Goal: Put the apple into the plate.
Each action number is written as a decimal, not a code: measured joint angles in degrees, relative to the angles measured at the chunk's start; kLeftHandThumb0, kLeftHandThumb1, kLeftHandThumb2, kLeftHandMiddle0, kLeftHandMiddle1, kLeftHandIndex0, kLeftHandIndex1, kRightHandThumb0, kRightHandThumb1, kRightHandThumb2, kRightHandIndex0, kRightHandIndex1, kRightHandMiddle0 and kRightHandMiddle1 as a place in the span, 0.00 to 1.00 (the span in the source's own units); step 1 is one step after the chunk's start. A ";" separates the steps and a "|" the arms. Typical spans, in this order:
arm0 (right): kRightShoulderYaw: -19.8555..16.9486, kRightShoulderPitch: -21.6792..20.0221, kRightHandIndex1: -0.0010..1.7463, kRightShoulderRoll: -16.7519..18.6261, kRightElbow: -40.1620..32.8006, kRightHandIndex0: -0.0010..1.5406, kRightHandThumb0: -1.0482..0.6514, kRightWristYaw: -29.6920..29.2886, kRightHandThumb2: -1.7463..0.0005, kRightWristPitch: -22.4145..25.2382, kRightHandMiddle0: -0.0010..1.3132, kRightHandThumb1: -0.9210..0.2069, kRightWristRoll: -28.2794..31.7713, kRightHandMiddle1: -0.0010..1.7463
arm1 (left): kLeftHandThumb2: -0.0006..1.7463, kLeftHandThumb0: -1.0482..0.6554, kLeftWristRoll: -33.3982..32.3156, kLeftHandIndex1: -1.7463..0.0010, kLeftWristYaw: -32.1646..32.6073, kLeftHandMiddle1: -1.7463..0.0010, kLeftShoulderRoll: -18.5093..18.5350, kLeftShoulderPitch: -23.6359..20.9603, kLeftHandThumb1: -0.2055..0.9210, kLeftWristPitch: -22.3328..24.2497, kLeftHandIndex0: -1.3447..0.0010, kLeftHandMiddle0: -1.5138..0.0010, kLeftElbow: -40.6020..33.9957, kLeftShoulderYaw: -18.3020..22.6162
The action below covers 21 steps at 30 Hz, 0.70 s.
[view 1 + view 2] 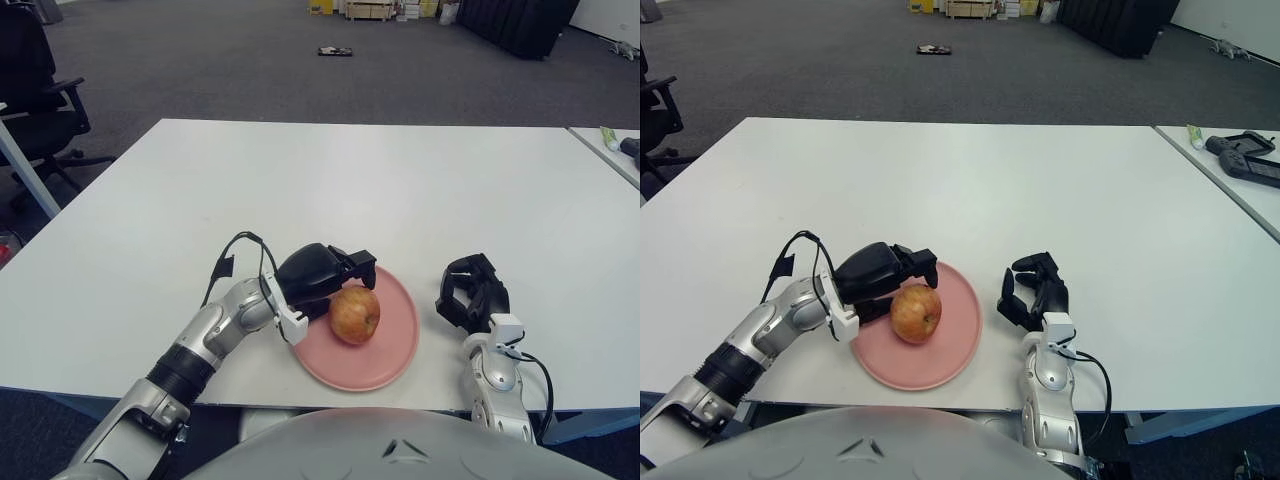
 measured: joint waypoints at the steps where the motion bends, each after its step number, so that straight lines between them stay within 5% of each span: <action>1: 0.00 0.06 1.00 0.00 0.00 0.67 0.37 -0.02 0.36 -0.09 0.36 0.38 -0.03 1.00 | 0.91 0.61 0.93 0.00 0.32 0.03 0.00 -0.18 0.25 0.25 0.59 0.46 0.35 -0.44; 11: 0.15 0.28 1.00 -0.06 0.00 0.67 0.37 -0.03 0.36 -0.28 0.36 0.39 -0.13 1.00 | 0.91 0.61 4.82 0.00 1.97 0.01 0.40 -0.93 0.25 2.41 0.59 0.47 1.03 -2.15; 21: 0.24 0.29 1.00 -0.15 0.00 0.66 0.37 -0.04 0.36 -0.28 0.36 0.39 -0.33 1.00 | 0.78 0.61 2.78 0.08 -1.24 0.00 1.38 -1.65 0.40 2.71 0.63 0.55 0.52 -3.06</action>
